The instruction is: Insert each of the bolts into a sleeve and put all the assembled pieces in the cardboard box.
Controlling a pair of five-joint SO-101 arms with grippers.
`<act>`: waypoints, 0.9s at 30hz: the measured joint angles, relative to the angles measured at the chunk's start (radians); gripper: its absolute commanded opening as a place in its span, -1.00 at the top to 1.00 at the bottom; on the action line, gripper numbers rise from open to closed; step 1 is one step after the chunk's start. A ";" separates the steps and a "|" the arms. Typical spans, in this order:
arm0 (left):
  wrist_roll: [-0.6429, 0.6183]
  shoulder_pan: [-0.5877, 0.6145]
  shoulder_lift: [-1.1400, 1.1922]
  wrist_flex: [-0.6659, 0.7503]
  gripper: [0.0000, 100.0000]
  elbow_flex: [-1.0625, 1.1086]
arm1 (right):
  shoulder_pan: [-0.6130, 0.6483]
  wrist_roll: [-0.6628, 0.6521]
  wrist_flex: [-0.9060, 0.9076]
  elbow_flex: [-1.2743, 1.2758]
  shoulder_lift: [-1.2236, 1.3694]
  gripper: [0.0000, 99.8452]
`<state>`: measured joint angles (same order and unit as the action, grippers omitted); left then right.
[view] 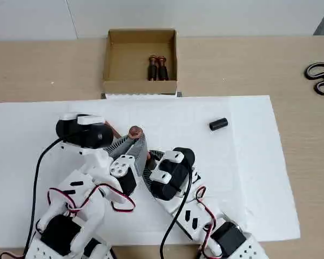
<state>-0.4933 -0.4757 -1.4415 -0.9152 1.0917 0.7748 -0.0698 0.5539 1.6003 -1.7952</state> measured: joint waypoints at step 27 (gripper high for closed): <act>0.038 -0.109 -0.014 -0.121 0.99 0.100 | 0.002 -0.034 0.018 -0.031 0.005 1.00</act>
<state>-0.4549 -0.5846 -1.4553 -1.0365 1.1914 0.7764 -0.1036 0.5723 1.5696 -1.7906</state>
